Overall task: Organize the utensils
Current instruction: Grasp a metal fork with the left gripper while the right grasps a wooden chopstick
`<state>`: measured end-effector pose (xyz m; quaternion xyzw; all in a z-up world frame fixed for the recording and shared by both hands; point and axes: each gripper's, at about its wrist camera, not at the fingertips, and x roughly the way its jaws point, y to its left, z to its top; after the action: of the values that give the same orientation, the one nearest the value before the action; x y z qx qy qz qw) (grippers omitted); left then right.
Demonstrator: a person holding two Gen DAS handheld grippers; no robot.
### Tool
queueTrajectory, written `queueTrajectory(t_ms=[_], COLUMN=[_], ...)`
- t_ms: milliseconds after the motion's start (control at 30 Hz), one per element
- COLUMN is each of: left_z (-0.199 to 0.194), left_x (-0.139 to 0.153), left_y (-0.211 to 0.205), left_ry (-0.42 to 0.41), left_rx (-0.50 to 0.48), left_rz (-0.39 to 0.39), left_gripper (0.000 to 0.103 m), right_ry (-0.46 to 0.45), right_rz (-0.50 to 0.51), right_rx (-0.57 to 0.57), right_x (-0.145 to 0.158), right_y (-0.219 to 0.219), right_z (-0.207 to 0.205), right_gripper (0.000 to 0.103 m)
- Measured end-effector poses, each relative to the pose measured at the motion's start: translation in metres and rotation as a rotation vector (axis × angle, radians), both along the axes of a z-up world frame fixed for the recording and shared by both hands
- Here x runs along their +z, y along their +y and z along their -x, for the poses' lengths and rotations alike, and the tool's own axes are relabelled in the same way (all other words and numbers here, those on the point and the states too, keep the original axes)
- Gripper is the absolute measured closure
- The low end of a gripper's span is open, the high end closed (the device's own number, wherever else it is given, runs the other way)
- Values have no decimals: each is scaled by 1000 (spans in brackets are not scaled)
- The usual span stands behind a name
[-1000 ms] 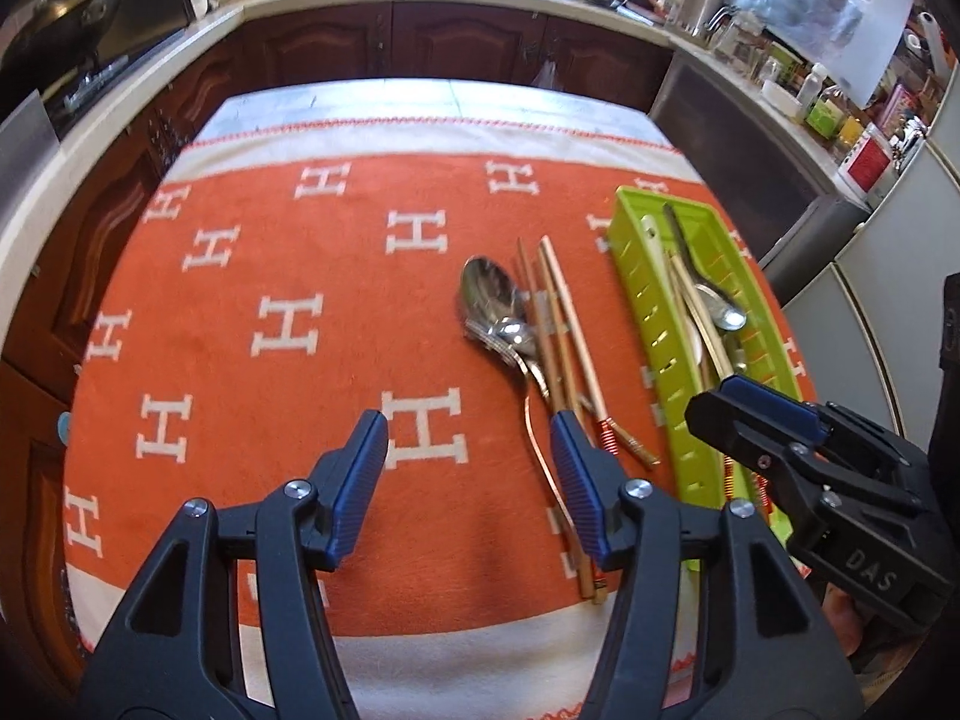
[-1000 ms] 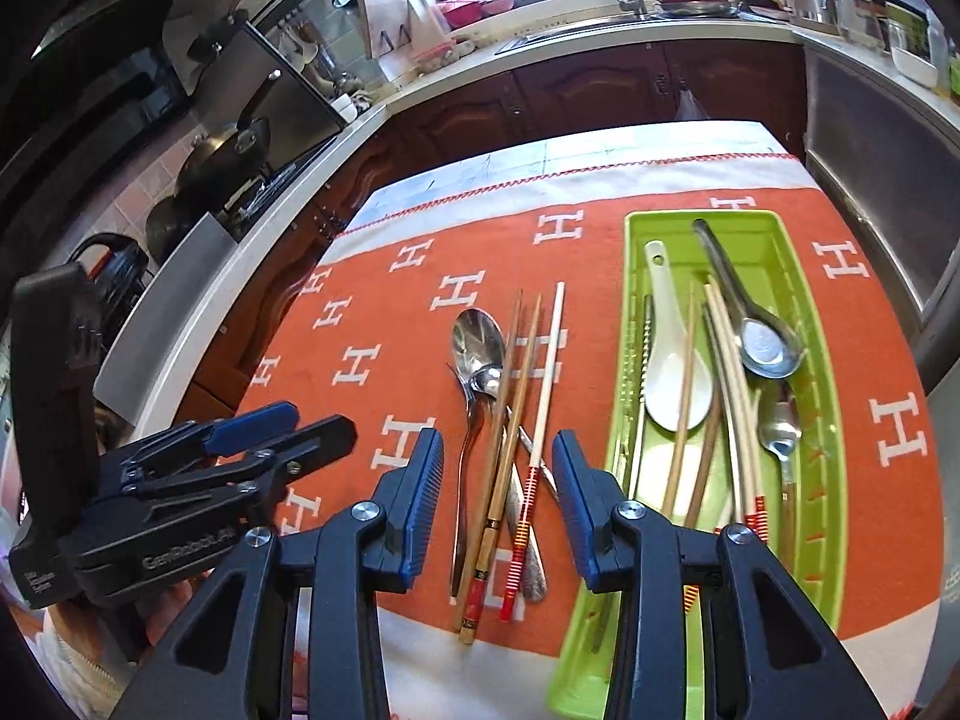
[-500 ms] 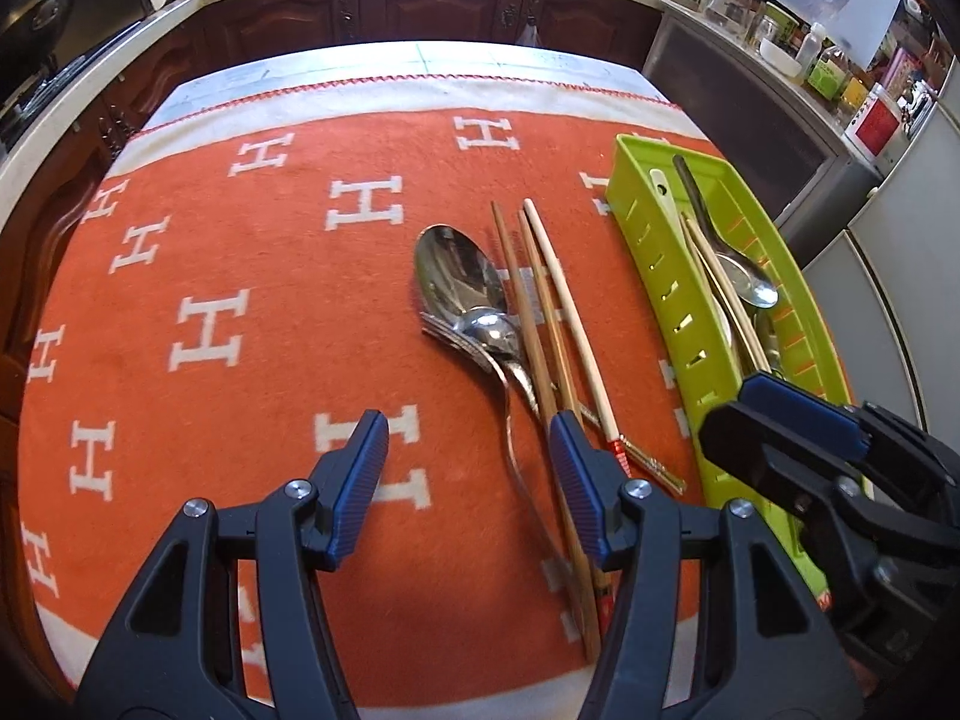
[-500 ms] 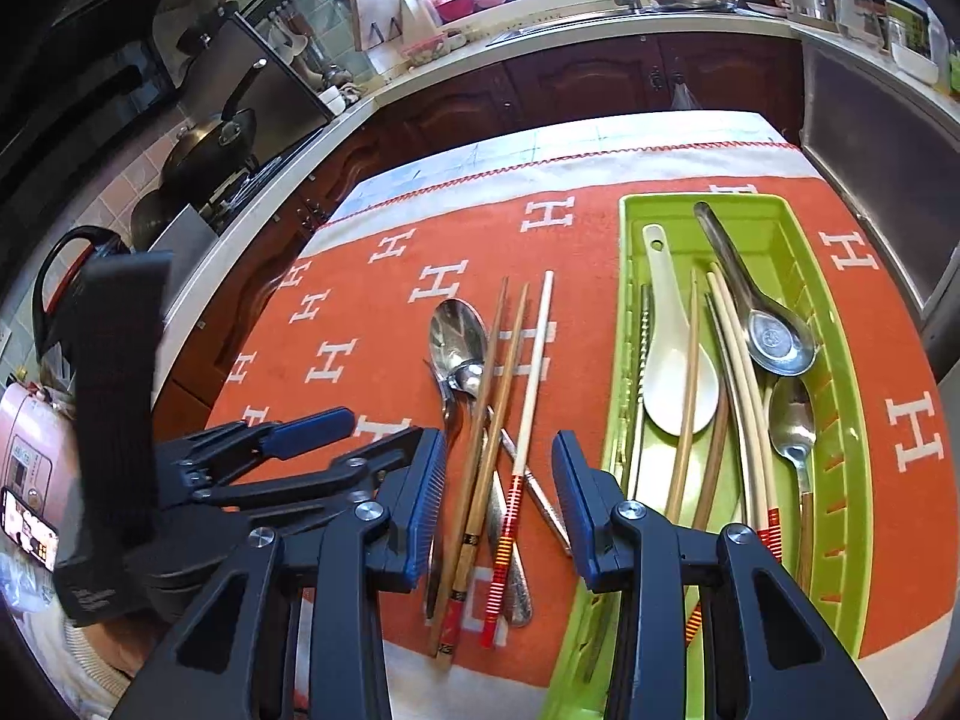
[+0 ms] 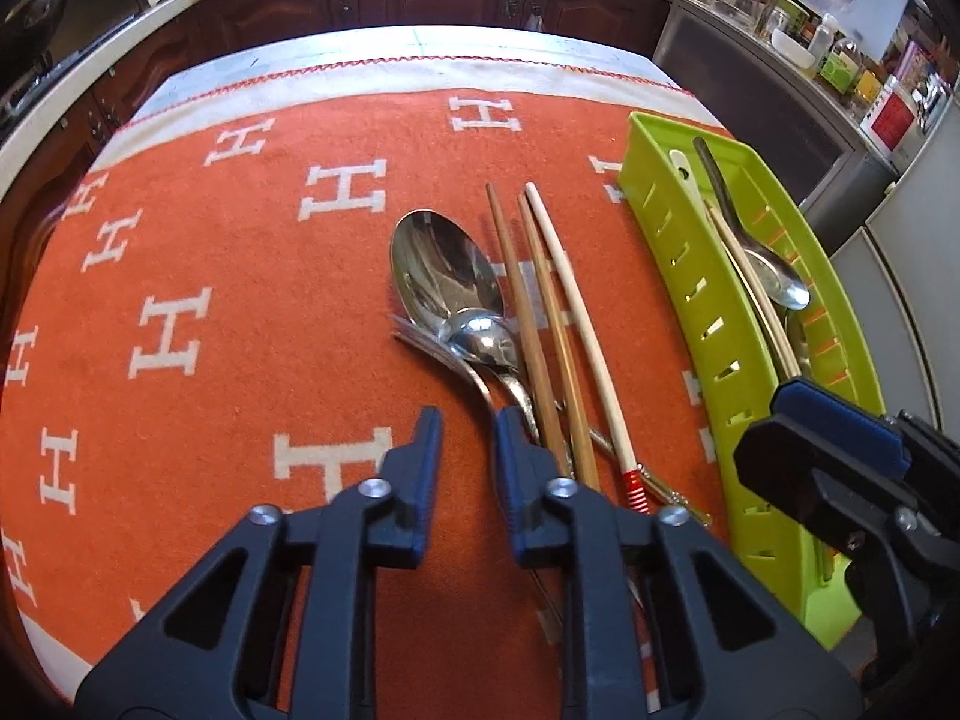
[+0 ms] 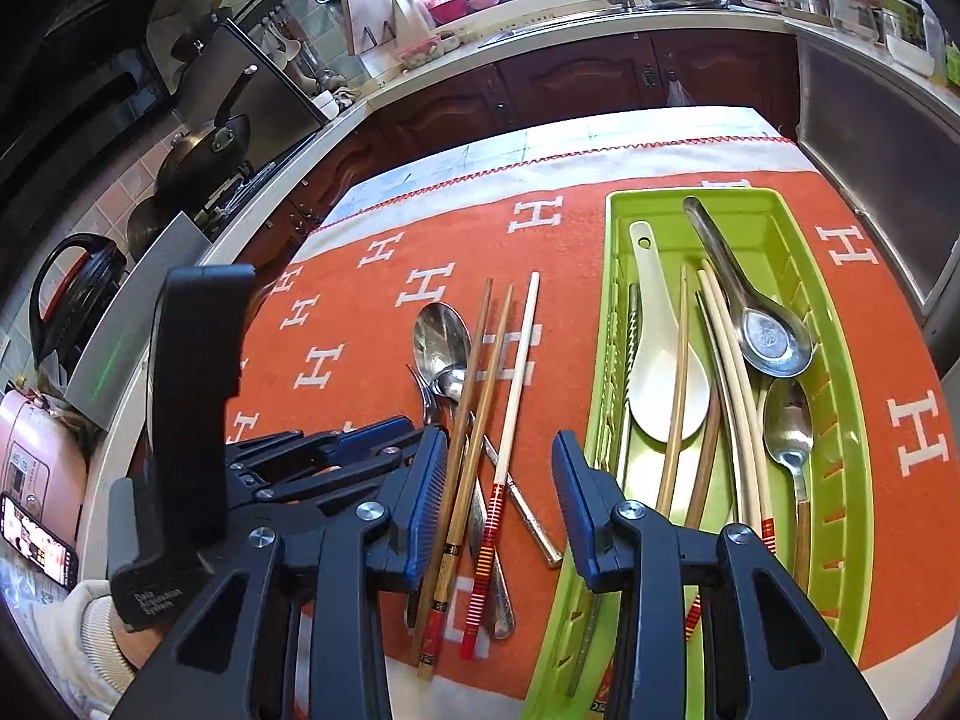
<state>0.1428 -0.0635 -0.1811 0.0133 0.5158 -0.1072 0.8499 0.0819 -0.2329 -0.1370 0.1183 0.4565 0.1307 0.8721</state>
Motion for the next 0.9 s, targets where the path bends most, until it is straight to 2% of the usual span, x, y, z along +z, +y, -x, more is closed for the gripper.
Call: queueTrajectory(t_ms=[33, 400, 567, 667, 900], left_z=[0, 3, 0, -1, 1], left_x=[0, 12, 27, 34, 39], left_y=[-1, 34, 56, 72, 96], left_ry=[-5, 5, -4, -20, -26], left_rx=[-2, 43, 87, 113, 140], left_rz=[1, 61, 99, 123, 151], left_gripper=[101, 103, 103, 103, 103], right_ry=[-1, 56, 126, 187, 224], right_rz=[0, -23, 29, 59, 176], right_rx=[-1, 16, 6, -1, -14], right_x=[0, -1, -3, -12, -32], right_y=[1, 12, 27, 37, 53], right_z=[1, -25, -50, -64, -81], right_gripper=[67, 82, 85, 91, 94])
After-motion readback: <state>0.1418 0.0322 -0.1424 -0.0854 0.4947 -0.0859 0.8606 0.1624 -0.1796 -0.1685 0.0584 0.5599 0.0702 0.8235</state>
